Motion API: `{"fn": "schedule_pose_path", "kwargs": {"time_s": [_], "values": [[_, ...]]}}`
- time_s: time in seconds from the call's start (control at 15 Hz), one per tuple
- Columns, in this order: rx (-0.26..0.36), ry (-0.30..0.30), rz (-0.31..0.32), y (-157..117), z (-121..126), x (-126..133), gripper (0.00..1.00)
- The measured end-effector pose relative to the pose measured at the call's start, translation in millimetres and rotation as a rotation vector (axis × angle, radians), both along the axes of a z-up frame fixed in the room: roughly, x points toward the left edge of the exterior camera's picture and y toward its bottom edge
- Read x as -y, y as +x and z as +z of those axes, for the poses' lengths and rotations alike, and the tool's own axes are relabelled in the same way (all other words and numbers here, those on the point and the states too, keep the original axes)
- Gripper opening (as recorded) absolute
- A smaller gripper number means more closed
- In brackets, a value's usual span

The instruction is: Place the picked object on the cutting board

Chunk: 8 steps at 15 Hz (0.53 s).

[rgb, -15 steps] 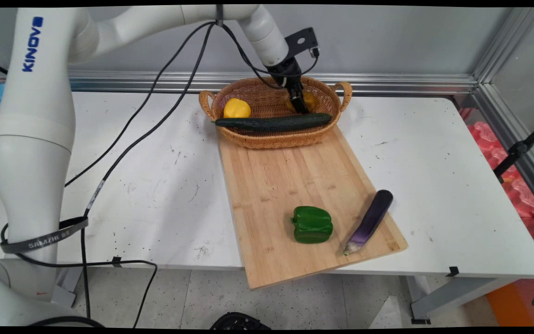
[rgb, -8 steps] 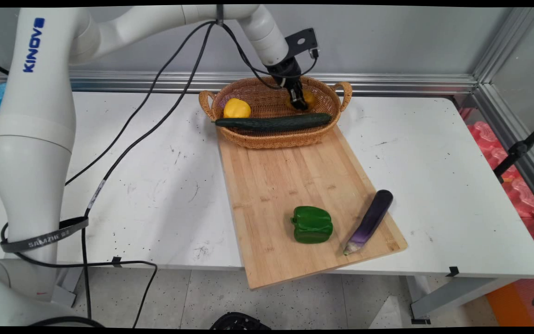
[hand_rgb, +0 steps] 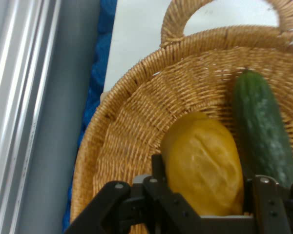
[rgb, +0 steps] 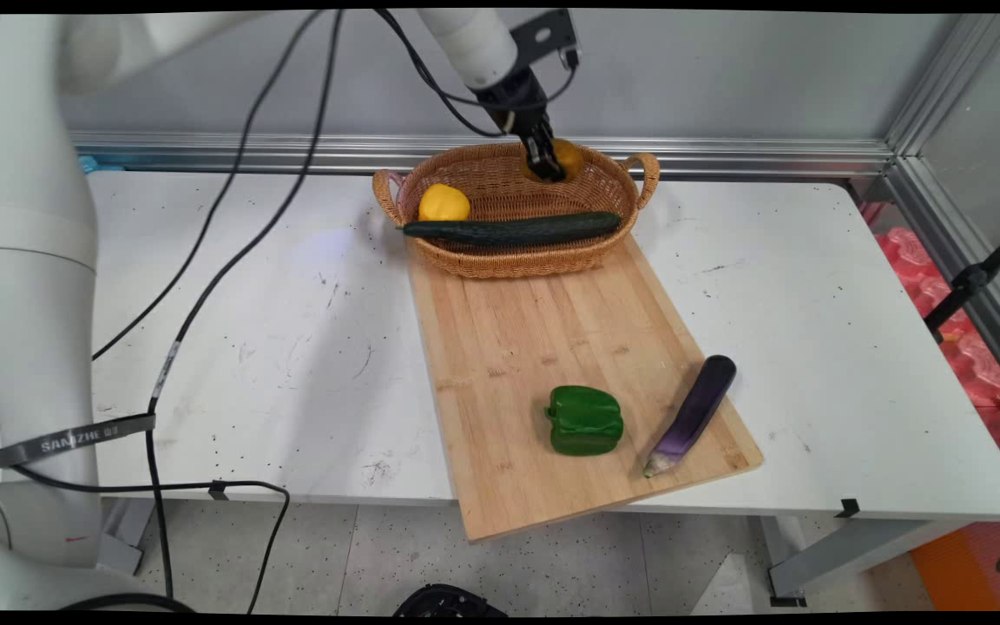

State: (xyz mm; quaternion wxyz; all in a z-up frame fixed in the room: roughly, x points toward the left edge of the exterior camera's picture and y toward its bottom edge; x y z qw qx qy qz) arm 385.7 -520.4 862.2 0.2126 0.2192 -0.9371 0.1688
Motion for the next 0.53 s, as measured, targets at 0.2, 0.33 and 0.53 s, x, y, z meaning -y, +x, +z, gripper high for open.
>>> {"fn": "schedule_pose_path", "kwargs": {"time_s": [0.2,0.33,0.53], "values": [[-0.027,0.001,-0.006,7.4,31.5,-31.9,0.0],[-0.049,0.017,-0.032,10.6,48.0,-60.0,0.0],[-0.064,0.043,-0.083,17.3,64.7,-97.8,0.0]]}}
